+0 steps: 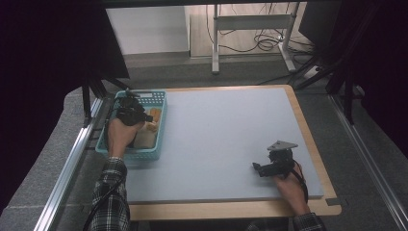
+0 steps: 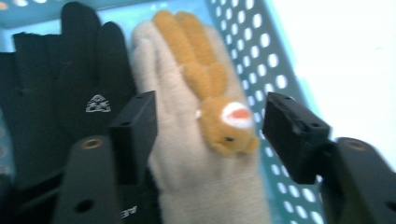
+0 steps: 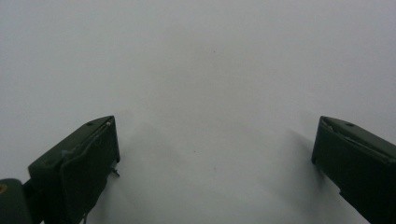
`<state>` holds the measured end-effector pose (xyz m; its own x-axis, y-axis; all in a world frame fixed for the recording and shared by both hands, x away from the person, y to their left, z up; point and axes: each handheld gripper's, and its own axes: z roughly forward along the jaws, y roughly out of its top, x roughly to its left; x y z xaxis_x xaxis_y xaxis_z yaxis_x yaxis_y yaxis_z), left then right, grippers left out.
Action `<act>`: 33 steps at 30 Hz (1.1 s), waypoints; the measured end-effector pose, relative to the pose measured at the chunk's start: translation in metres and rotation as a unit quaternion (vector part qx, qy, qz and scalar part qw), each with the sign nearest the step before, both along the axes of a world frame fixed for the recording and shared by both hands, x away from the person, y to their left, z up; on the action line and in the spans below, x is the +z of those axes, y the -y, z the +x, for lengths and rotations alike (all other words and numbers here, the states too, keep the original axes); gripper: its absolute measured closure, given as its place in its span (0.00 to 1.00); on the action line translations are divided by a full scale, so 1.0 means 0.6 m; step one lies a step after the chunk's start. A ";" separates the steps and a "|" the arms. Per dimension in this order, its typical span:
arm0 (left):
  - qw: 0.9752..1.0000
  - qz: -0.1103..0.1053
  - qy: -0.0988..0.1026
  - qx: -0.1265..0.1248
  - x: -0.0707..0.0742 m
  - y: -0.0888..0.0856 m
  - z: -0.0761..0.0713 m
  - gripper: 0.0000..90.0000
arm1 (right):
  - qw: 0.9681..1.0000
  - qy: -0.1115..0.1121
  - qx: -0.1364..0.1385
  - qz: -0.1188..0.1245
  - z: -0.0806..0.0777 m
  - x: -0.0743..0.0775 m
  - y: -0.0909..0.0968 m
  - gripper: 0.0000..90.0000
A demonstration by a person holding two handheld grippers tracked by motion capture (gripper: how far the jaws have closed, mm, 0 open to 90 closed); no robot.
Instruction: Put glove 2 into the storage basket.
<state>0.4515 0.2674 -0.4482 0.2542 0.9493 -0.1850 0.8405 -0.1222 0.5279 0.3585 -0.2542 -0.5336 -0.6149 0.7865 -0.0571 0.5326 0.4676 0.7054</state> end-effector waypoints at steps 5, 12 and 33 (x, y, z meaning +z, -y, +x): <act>0.999 -0.020 0.024 -0.021 0.012 0.013 -0.010 0.20 | 1.000 0.000 0.000 0.000 0.000 0.000 0.000 0.01; 0.997 -0.026 0.055 -0.055 0.020 0.043 -0.031 0.06 | 1.000 0.000 0.000 0.000 0.000 0.000 0.000 0.01; 0.966 -0.009 0.136 -0.221 -0.040 0.237 -0.130 0.00 | 1.000 0.001 0.000 0.000 0.000 0.000 -0.001 0.01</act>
<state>0.3733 0.1249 -0.4720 0.6751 0.7344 -0.0709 0.5392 -0.4254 0.7269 0.3583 -0.2539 -0.5334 -0.6145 0.7867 -0.0588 0.5313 0.4678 0.7063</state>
